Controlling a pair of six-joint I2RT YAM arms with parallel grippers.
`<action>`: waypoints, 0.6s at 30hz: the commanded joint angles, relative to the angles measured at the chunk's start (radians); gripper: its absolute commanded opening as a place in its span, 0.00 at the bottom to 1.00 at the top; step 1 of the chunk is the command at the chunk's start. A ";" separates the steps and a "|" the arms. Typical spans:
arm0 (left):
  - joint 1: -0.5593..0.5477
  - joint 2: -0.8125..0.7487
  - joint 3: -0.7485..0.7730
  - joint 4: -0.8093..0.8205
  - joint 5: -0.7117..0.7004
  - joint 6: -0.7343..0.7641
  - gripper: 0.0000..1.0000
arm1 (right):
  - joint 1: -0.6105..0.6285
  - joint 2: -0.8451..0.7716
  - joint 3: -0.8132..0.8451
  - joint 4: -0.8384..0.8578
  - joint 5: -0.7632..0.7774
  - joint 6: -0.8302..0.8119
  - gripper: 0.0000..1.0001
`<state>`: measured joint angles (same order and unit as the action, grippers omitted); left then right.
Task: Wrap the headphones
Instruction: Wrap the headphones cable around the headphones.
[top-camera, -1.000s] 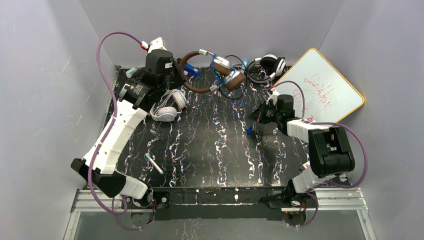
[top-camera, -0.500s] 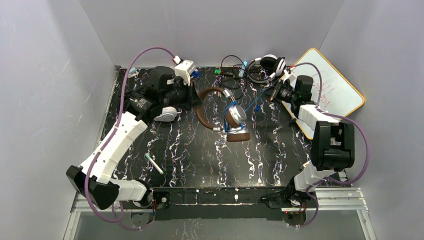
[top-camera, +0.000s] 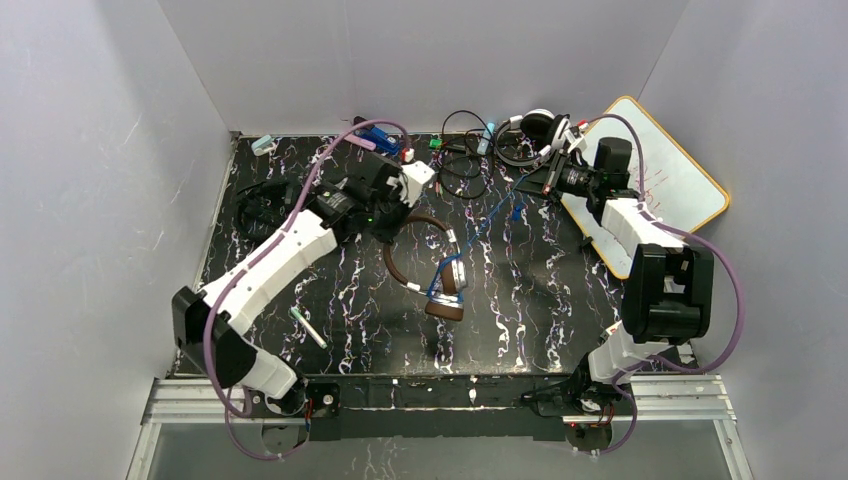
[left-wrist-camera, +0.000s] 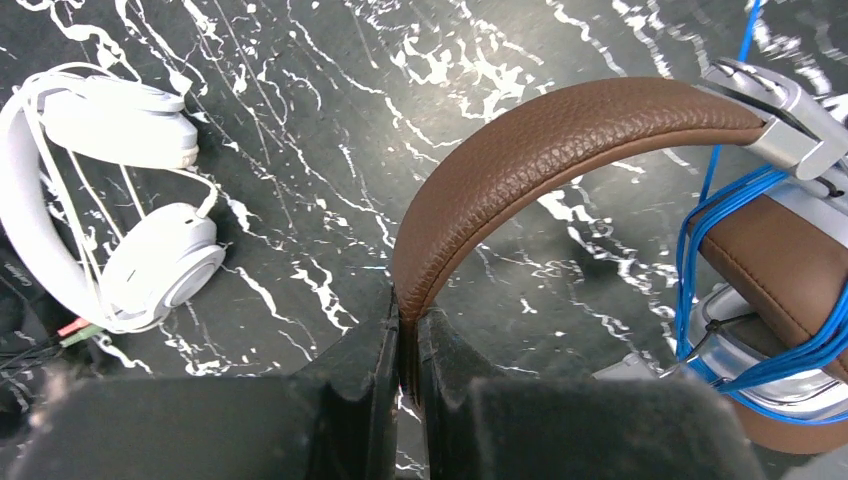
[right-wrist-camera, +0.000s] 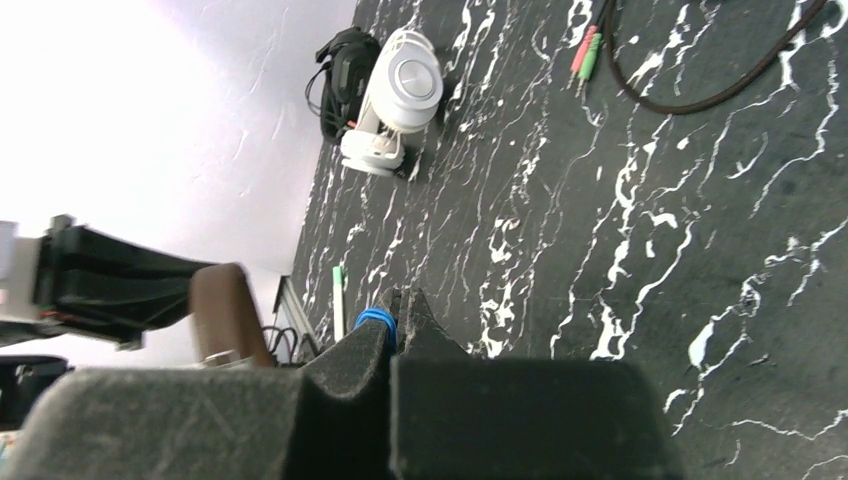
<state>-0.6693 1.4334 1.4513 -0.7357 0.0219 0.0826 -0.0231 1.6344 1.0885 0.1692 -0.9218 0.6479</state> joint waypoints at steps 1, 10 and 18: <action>-0.040 0.044 0.048 -0.079 -0.106 0.084 0.00 | -0.009 -0.069 0.075 -0.036 -0.050 0.024 0.01; -0.101 0.170 0.102 -0.084 -0.180 0.054 0.00 | 0.006 -0.136 0.089 -0.073 -0.058 0.091 0.01; -0.118 0.416 0.324 -0.258 -0.411 -0.239 0.00 | 0.019 -0.192 0.146 -0.086 -0.083 0.161 0.01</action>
<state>-0.7841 1.7264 1.6115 -0.8032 -0.2543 0.0261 -0.0097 1.5089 1.1580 0.0532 -0.9909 0.7586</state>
